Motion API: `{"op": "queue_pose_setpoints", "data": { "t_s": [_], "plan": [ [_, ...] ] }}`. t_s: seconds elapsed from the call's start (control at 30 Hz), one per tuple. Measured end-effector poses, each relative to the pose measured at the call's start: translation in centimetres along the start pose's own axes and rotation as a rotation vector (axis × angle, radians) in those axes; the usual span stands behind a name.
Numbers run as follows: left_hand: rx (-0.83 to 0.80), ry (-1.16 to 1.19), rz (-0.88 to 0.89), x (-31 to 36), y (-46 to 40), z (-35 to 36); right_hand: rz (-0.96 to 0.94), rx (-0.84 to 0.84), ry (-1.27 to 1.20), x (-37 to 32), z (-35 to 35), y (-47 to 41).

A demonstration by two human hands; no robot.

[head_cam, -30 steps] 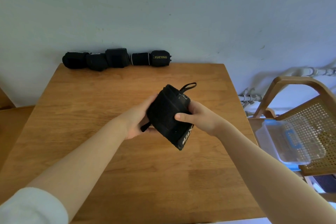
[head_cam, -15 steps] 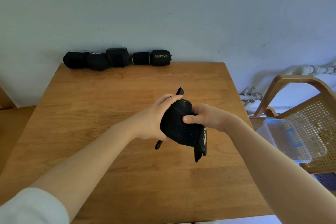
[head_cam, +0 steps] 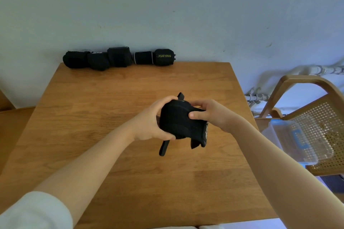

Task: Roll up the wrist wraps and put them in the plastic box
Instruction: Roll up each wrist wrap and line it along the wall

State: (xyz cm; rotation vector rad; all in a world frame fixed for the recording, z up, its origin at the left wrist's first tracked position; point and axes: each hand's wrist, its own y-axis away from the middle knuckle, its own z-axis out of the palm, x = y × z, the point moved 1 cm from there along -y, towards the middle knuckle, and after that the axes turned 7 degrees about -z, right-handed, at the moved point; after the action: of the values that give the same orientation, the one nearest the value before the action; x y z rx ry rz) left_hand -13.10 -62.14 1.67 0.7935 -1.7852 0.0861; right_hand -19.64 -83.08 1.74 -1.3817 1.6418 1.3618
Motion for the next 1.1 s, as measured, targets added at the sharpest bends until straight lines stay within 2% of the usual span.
{"op": "queue_pose_setpoints", "data": {
  "t_s": [0.17,0.3,0.4,0.57,0.67,0.73,0.83,0.9,1.0,1.1],
  "plan": [
    [-0.076,0.448,0.042,0.1,0.5,0.1,-0.106,-0.030,-0.163,-0.7,0.5,0.0],
    [-0.113,0.805,0.031,0.0,0.6,0.4,-0.141,-0.036,-0.204,-1.0,1.5,-0.6],
    [-0.130,0.947,0.038,0.2,0.5,0.5,-0.198,-0.121,-0.307,-1.1,2.0,-0.7],
    [-0.141,1.014,-0.019,0.4,0.8,0.8,-0.173,-0.159,-0.512,-1.1,2.5,-0.6],
    [-0.145,0.832,-0.094,0.4,0.9,0.1,-0.121,-0.045,-0.538,-0.8,2.5,-0.3],
    [-0.131,0.662,-0.140,0.2,0.8,-0.6,-0.048,0.084,-0.485,-0.8,2.1,-0.2],
    [-0.171,0.648,-0.189,0.2,0.6,-0.8,0.038,0.228,-0.265,-1.1,2.2,-0.4],
    [-0.081,0.612,-0.244,0.3,0.2,0.1,0.054,0.291,-0.138,-1.6,3.1,-0.8],
    [0.087,0.731,-0.309,0.5,-0.4,1.3,0.023,0.339,0.005,-2.0,3.6,-0.9],
    [0.171,0.955,-0.347,0.3,-0.3,0.9,-0.063,0.201,-0.047,-2.1,2.5,-0.1]
  ]
}}
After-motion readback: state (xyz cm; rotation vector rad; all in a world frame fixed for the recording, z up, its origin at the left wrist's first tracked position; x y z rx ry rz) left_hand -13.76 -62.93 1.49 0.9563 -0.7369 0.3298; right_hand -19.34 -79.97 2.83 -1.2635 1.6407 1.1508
